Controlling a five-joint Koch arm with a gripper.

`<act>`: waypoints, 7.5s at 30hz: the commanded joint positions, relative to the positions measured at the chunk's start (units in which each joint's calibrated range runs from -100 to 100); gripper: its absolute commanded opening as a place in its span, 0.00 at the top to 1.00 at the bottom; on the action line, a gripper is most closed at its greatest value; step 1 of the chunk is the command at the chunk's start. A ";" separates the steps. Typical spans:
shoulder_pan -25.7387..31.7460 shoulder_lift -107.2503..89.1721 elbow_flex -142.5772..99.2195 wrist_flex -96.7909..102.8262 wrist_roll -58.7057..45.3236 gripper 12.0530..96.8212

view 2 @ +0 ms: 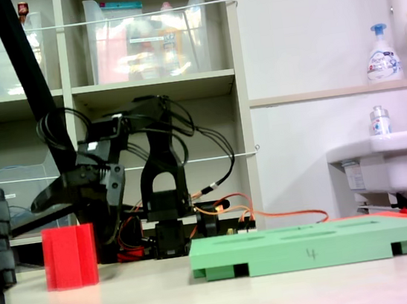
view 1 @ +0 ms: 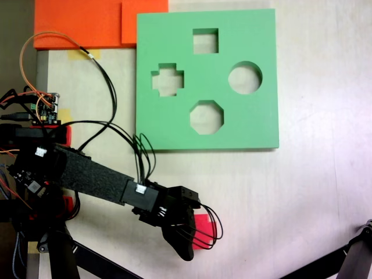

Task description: Put the cross columnar block into the corresponding hole

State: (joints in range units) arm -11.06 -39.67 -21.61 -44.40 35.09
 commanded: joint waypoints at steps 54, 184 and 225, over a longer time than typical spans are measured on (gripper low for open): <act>-1.27 17.19 8.15 6.70 -1.95 0.19; 24.86 -1.95 34.47 -8.90 11.62 0.70; 31.70 -5.86 25.00 -3.51 22.76 0.70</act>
State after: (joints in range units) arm 20.10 -42.95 2.01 -53.21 57.51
